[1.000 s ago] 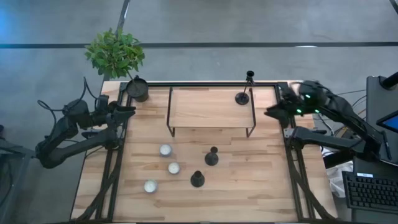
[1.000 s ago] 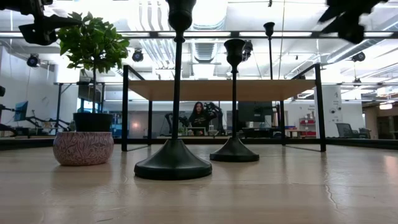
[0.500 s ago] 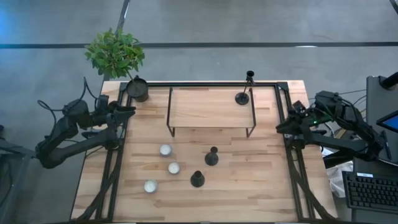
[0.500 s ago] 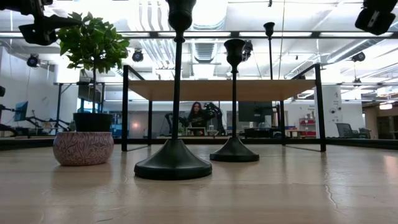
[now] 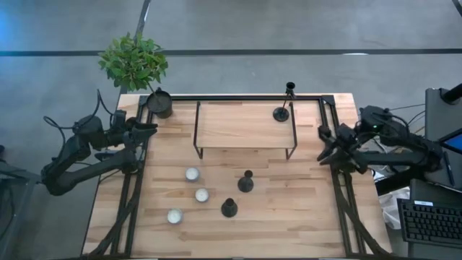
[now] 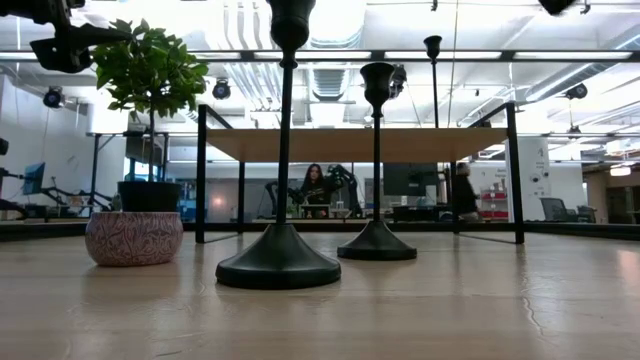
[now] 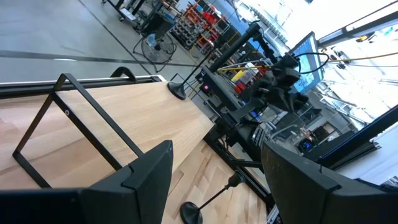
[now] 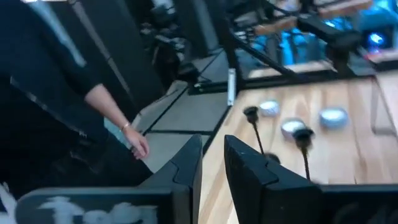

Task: Pick & Place candle stick holders
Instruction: Put the top black candle holder on the shelf

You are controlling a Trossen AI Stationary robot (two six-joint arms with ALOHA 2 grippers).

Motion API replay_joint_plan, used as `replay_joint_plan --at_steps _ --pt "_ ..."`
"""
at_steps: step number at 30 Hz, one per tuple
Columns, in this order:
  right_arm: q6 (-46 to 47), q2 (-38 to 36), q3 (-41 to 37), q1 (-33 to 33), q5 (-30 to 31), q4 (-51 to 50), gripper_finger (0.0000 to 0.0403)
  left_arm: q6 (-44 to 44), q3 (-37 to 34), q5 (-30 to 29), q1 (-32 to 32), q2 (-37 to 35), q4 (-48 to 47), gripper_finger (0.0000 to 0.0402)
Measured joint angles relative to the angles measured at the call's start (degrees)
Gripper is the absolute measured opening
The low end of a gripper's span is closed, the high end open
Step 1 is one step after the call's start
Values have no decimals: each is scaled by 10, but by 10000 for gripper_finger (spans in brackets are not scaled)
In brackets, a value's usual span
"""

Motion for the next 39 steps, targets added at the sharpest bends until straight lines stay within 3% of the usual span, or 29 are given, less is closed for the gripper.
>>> replay_joint_plan --at_steps 3,8,13,21,29,33,39 --pt "-52 56 -1 44 0 29 56 0 0 0 0 0 0 241" --pt "-116 146 -1 129 40 -19 44 0 0 0 0 0 0 241" --pt "-110 196 -2 213 184 -1 26 0 0 0 0 0 0 241" --pt "16 253 -1 303 412 108 13 0 0 0 0 0 0 241" --pt "85 364 -1 349 597 135 13 0 0 0 0 0 0 241" --pt "108 427 -1 348 643 168 13 0 0 0 0 0 0 241" --pt "109 499 -1 348 644 211 13 0 0 0 0 0 0 241"
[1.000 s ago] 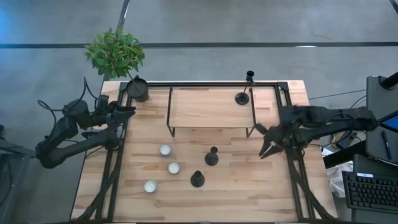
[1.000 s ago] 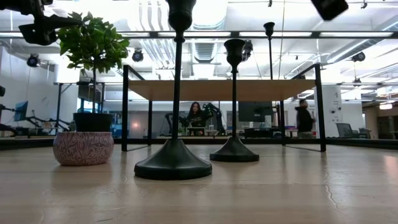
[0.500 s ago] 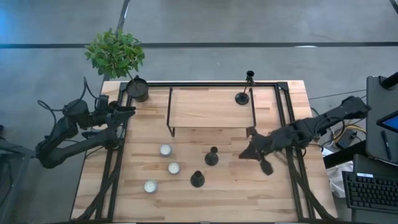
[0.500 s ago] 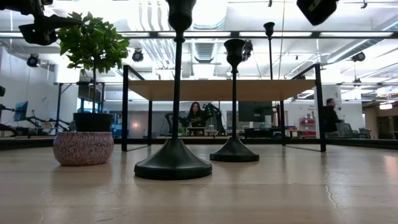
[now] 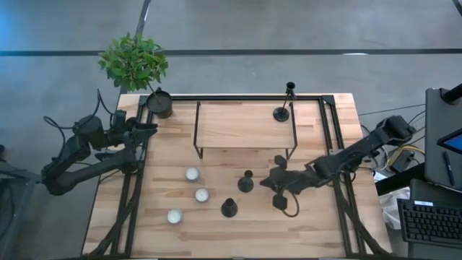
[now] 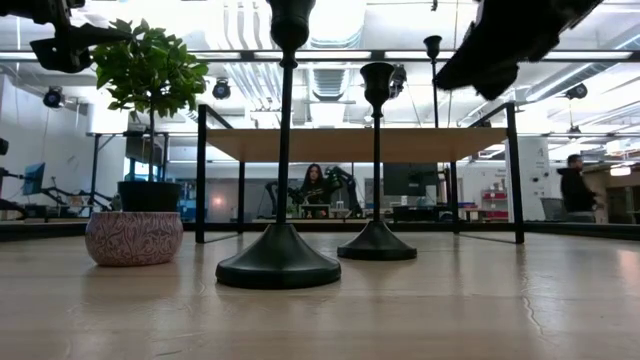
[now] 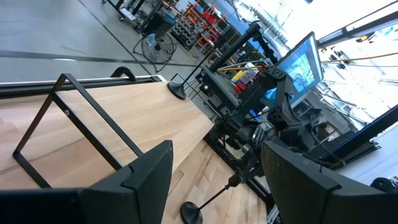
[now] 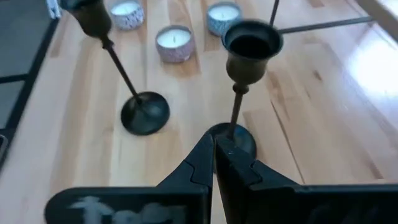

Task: Pick & Place candle stick holders
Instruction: Put the top black candle holder on the shelf

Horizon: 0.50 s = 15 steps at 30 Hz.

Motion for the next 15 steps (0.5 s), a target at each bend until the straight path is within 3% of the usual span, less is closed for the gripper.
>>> replay_joint_plan --at_steps 8,15 --pt "-42 47 15 -7 23 14 13 0 0 0 0 0 0 241" --pt "-10 77 29 -28 36 15 13 0 0 0 0 0 0 241"
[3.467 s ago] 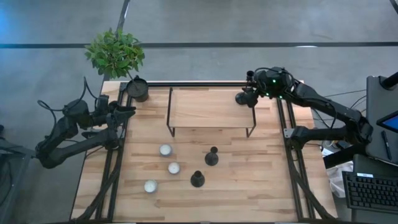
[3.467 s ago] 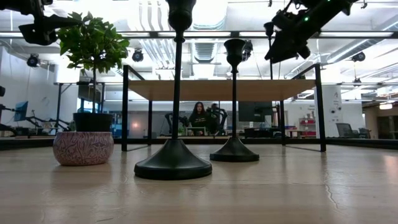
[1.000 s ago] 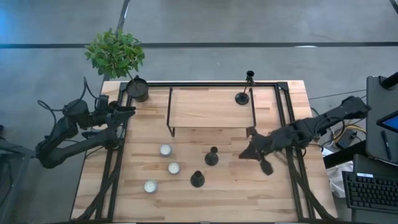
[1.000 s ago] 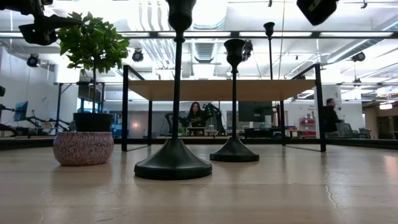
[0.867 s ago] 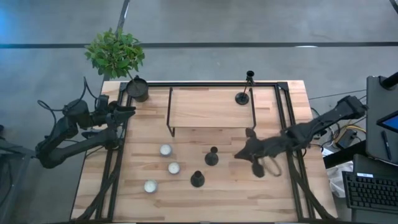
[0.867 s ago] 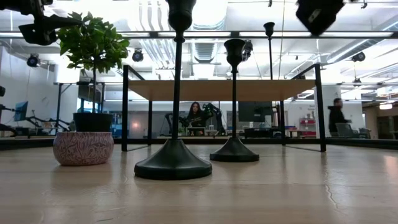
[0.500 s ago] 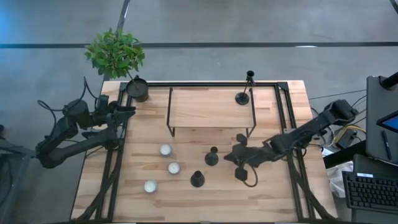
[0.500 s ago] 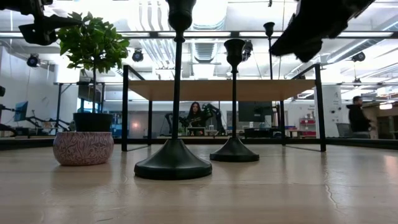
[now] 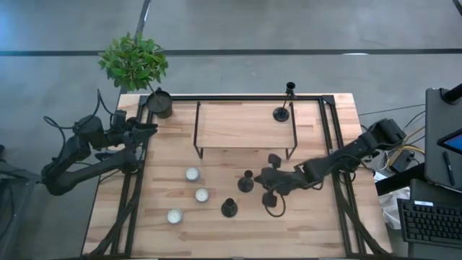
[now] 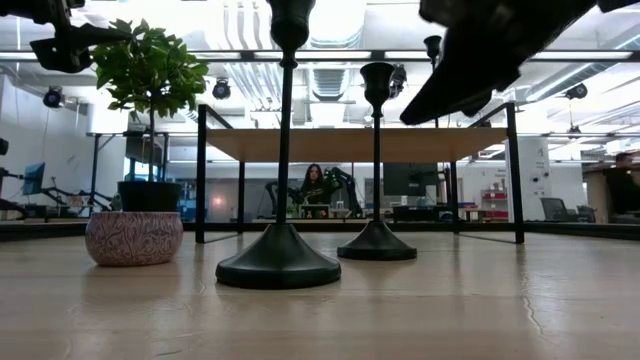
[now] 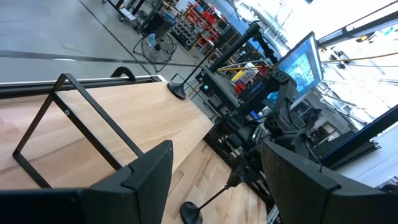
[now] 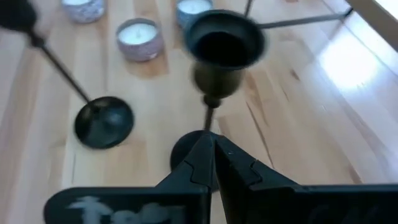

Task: Pick & Place candle stick holders
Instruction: Put the top black candle holder on the shelf

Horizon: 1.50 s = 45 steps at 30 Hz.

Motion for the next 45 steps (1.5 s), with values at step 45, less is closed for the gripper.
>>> replay_joint_plan --at_steps 45 --pt "-1 -2 9 -35 -49 1 134 0 0 0 0 0 0 241"
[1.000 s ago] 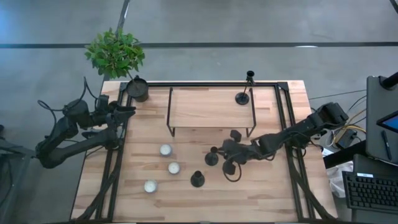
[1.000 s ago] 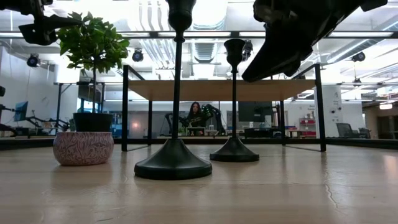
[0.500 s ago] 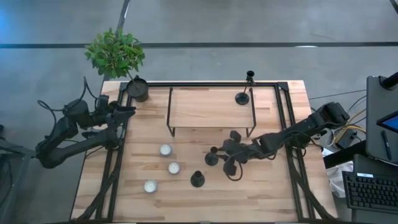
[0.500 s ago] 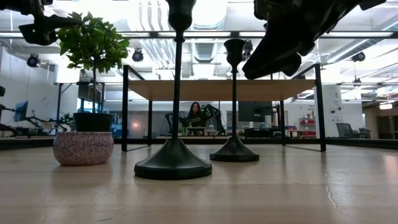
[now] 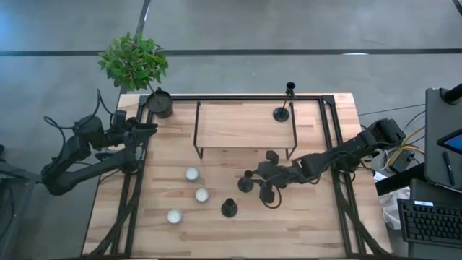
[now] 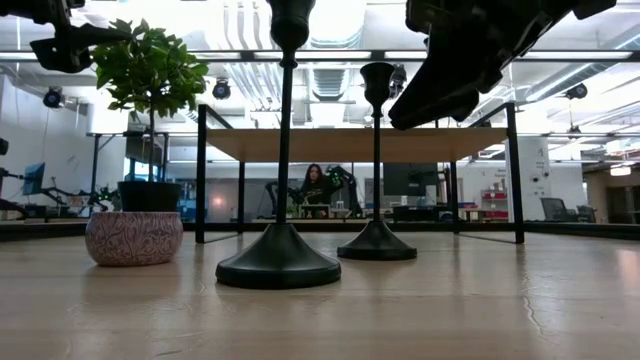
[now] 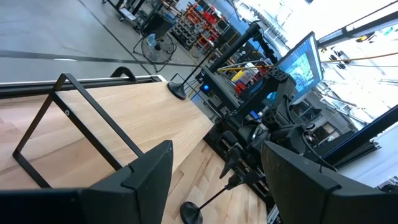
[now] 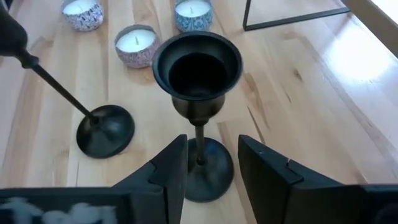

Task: Pick & Place candle stick holders
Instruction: Put the top black candle holder on the shelf

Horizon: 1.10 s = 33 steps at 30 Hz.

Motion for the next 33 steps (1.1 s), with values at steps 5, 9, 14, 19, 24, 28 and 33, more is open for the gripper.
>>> replay_joint_plan --at_steps 5,9,14,19,24,28,33 --pt "0 0 0 0 -1 35 125 0 0 0 0 0 0 241" --pt "-3 0 0 0 -1 52 120 0 0 0 0 0 0 241" --pt "-4 0 0 0 -1 59 115 0 0 0 0 0 0 241" --pt "-5 0 0 0 -1 73 115 0 0 0 0 0 0 241" --pt "-17 0 0 0 -1 73 119 0 0 0 0 0 0 241" --pt "-19 0 0 0 -1 75 106 0 0 0 0 0 0 241" --pt "-19 0 0 0 -1 75 86 0 0 0 0 0 0 241"
